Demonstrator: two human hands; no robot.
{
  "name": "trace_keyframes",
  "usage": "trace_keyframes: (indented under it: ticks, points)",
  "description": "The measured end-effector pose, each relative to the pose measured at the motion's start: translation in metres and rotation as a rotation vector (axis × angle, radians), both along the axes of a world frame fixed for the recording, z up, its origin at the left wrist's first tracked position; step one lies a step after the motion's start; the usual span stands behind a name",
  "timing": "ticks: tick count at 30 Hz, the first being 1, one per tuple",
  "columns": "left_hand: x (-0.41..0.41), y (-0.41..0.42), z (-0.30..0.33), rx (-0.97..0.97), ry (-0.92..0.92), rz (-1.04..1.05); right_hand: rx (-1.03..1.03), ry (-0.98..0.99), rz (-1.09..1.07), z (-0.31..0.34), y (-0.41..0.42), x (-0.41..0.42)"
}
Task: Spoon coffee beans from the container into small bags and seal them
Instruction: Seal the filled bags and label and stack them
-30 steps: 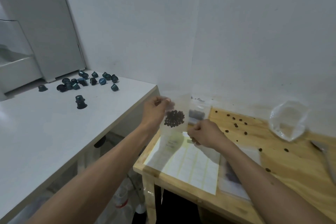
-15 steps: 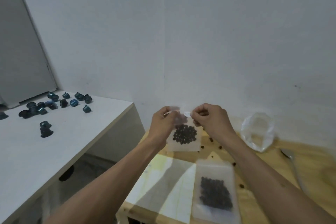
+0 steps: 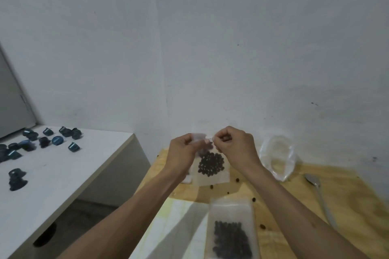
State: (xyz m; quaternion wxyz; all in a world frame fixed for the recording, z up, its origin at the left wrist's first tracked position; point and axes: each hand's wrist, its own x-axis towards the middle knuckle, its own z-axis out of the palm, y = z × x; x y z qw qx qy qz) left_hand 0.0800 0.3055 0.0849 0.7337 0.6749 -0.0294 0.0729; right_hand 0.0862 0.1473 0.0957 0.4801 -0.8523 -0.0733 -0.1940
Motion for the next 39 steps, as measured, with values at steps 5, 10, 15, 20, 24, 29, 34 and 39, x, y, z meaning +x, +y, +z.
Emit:
trace_keyframes:
  ticks: [5, 10, 15, 20, 24, 29, 34, 39]
  points:
    - [0.004, -0.004, 0.002, -0.075, 0.019, -0.006, 0.041, -0.033, 0.01, -0.001, -0.003, 0.003]
    - [0.008, -0.004, 0.006, -0.142, 0.045, -0.016, 0.082, -0.092, -0.075, -0.006, -0.002, 0.004]
    - [0.009, -0.006, 0.007, -0.142, 0.044, -0.076, 0.412, 0.144, 0.022, 0.001, -0.006, 0.004]
    - [0.011, -0.007, 0.004, -0.052, 0.027, -0.055, 0.476, 0.164, 0.076, 0.002, -0.005, 0.003]
    - [0.01, -0.011, 0.004, 0.049, -0.011, 0.009, 0.375, 0.097, 0.019, -0.002, 0.002, 0.0]
    - [0.011, -0.012, 0.008, 0.066, -0.003, 0.025, 0.325, 0.013, 0.026, -0.001, 0.007, -0.004]
    - [0.014, -0.011, 0.015, 0.085, -0.023, 0.041, 0.306, 0.002, 0.019, 0.001, 0.009, 0.001]
    - [0.019, -0.008, 0.014, 0.094, -0.002, 0.031, 0.294, 0.027, 0.017, -0.001, 0.011, 0.002]
